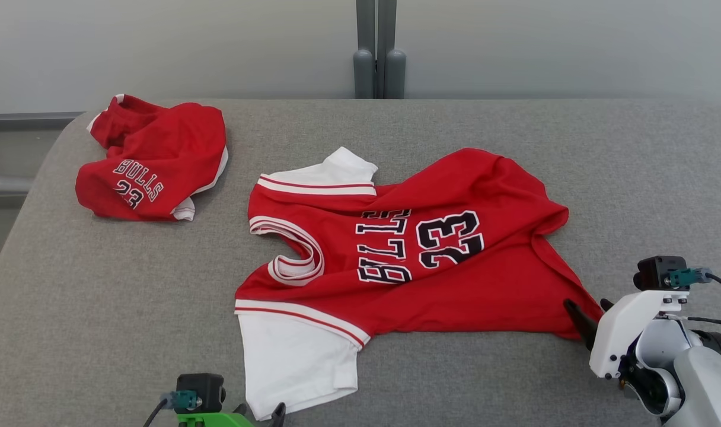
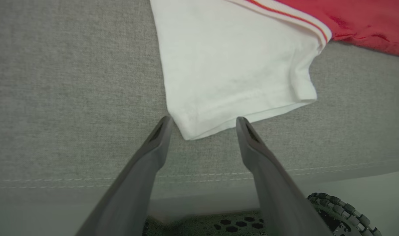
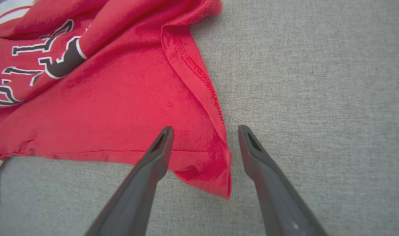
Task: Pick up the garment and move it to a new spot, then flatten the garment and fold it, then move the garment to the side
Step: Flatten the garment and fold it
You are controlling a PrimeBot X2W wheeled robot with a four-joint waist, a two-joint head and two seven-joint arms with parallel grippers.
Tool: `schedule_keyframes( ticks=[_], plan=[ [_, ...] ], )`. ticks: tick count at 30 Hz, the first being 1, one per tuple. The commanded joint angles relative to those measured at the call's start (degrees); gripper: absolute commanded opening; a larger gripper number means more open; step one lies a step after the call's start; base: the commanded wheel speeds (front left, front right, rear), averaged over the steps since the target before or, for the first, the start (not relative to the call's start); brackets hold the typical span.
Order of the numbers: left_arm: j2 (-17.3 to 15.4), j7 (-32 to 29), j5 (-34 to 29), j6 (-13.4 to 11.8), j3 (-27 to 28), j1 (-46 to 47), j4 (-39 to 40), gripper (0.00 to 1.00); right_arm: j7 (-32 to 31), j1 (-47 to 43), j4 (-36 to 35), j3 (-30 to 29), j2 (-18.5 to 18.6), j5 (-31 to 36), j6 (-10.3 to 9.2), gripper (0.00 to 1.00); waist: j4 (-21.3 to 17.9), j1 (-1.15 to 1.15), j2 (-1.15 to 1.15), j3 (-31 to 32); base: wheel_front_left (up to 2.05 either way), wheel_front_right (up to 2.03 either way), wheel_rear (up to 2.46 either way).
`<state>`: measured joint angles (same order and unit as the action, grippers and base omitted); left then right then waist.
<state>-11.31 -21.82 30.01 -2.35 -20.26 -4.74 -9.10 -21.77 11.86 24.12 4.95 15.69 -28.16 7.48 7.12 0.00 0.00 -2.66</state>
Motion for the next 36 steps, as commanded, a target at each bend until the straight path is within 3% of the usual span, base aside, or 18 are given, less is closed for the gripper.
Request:
schedule_keyframes(
  ticks=[1,4,14,19,22,29,30,32,33,35,36],
  plan=[
    [0.2,0.1,0.7,-0.4,0.4,1.0,-0.6,1.0,0.1,-0.1,-0.4,0.2,0.0,0.0,0.03,1.0,-0.1,0.0,0.0,0.0,0.0,0.0,0.0],
    [-0.1,0.7,0.2,-1.2,0.9,1.4,-2.5,1.0,-0.1,-0.3,-1.1,0.6,0.0,-0.2,0.03,1.0,-0.4,0.0,0.0,-0.1,0.0,0.0,0.0],
    [1.4,1.9,2.7,1.4,0.7,3.8,-8.3,1.0,-0.3,-0.2,-1.8,0.7,0.4,-0.1,0.03,0.88,-1.1,0.0,0.0,-0.5,0.0,0.0,0.0],
    [1.9,2.2,3.1,1.9,0.4,4.9,-10.9,1.0,-0.4,0.0,-1.5,0.8,0.4,0.0,0.03,0.71,-1.4,0.0,0.0,-0.7,0.0,0.0,0.0],
    [2.1,2.2,3.5,2.2,0.3,5.5,-12.1,0.82,-0.6,0.3,-1.2,0.8,0.5,0.0,0.03,0.49,-1.4,0.0,0.0,-1.1,0.0,0.0,0.0],
    [2.5,2.6,4.0,3.0,-0.2,6.5,-14.7,0.75,-0.8,0.7,-0.2,0.1,0.2,0.6,0.03,0.42,-1.2,0.0,0.0,-1.3,0.0,0.0,0.0],
    [2.6,2.6,4.1,3.2,-0.2,6.7,-15.0,0.71,-0.8,0.8,-0.1,0.1,0.1,0.6,0.03,0.42,-1.2,0.0,0.0,-1.4,0.0,0.0,0.0],
    [2.8,2.6,4.2,3.4,-0.4,6.9,-15.5,0.46,-0.7,0.9,0.0,0.2,0.1,0.6,0.03,0.33,-1.2,0.0,0.0,-1.5,0.0,0.0,0.0],
    [2.9,2.7,4.3,3.6,-0.5,6.9,-15.7,0.27,-0.7,0.9,0.0,0.3,0.1,0.6,0.03,0.25,-1.2,0.0,0.0,-1.5,0.0,0.0,0.0],
    [2.9,2.7,4.2,3.8,-0.6,7.1,-16.2,0.0,-0.5,1.0,-0.1,0.5,0.1,0.5,0.03,0.0,-1.1,0.0,0.0,-1.5,0.0,0.0,0.0],
    [2.9,2.8,4.2,3.8,-0.6,7.1,-16.4,0.0,-0.4,1.0,-0.2,0.6,0.2,0.5,0.03,0.0,-1.1,0.0,0.0,-1.5,0.0,0.0,0.0]
  ],
)
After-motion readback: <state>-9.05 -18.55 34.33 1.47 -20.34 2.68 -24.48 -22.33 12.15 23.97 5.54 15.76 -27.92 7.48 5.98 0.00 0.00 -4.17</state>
